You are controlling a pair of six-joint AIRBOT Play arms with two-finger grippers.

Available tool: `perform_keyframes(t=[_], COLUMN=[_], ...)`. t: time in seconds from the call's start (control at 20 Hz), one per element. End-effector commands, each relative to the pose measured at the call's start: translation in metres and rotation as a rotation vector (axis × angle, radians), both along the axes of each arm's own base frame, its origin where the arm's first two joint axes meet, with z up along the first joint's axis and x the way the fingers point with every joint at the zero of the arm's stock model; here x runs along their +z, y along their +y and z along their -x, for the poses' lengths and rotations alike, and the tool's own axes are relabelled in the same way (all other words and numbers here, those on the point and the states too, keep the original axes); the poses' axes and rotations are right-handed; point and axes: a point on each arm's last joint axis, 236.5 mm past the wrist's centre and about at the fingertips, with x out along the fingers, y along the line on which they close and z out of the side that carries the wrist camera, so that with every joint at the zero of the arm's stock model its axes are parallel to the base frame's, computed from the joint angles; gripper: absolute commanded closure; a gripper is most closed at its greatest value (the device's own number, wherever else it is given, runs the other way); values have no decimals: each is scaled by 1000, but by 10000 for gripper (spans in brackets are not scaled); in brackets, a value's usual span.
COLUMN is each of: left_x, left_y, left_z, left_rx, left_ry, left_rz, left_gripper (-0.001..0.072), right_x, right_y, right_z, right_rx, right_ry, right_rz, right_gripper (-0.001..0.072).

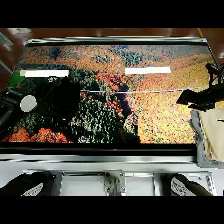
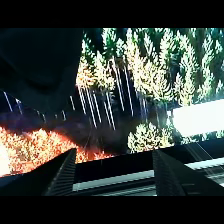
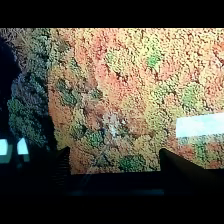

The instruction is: Fold the shirts.

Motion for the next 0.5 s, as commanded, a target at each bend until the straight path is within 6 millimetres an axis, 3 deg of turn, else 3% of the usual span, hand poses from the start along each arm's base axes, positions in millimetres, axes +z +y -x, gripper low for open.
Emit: perform_keyframes(t=[0.0,0.45], left_x=[0,0], left_y=[0,0], left_z=[0,0], left_rx=[0,0], left_ry=[-1,-1], left_rz=[0,0], left_gripper=[153,154], right_x=[2,3], right_y=[6,6], right_z=[-2,-5], right_rx=[-3,-7], right_ry=[-7,-22], right_rz=[-29,-28], right_gripper=[54,54])
